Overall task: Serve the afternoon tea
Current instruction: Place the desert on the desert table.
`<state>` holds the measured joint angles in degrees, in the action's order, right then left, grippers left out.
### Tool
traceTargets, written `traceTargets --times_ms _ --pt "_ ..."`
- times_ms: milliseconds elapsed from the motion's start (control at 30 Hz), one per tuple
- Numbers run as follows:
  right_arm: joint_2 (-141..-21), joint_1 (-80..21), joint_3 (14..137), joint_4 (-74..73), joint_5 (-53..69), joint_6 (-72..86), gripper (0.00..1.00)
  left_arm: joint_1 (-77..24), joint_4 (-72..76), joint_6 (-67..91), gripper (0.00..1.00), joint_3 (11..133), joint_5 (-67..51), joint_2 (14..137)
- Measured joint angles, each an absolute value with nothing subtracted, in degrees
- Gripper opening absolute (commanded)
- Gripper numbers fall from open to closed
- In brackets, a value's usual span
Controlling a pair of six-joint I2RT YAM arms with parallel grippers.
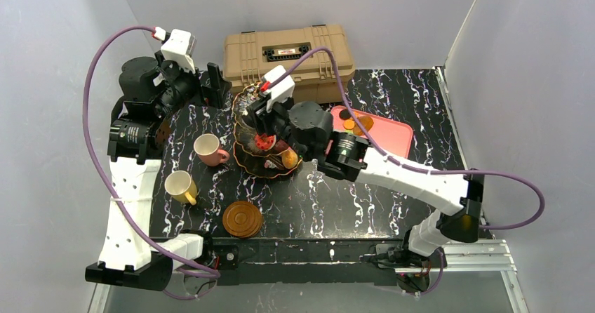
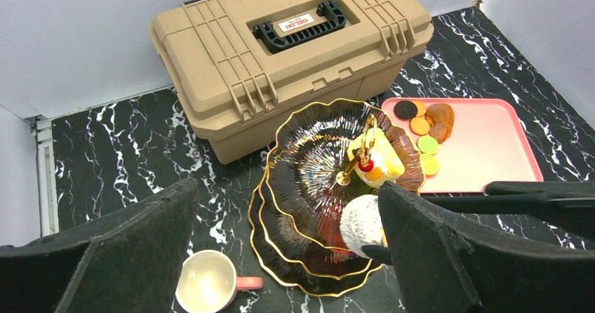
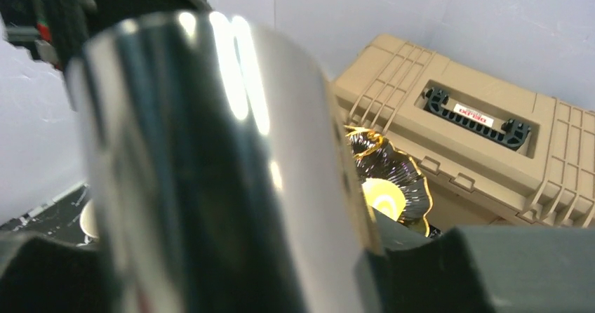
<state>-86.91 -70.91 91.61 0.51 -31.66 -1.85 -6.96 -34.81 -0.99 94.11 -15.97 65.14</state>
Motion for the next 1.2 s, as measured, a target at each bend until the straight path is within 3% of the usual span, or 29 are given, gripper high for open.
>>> traceTargets --times_ms 333,600,833,1033,1200 --pt "-90.59 -70.89 91.29 1.78 -34.46 -2.52 0.53 -6.94 -34.81 -1.08 0.98 94.04 -17.63 64.79" --pt "-90.59 -70.89 91.24 3.20 -34.81 -2.79 0.67 -6.94 -35.03 -1.48 0.98 93.10 -19.40 64.58" --pt "-89.89 -70.89 89.97 3.27 -34.79 -2.74 0.68 -6.94 -35.31 -1.78 0.98 93.10 -21.19 64.60" --pt "-87.64 -70.85 89.17 3.03 -35.03 -2.74 0.57 -6.92 -36.40 -3.20 0.98 93.10 -24.25 64.73" --pt "-82.06 -70.48 87.85 1.72 -36.93 -2.55 0.55 -6.92 -38.63 -8.62 0.96 93.51 -31.55 66.52"
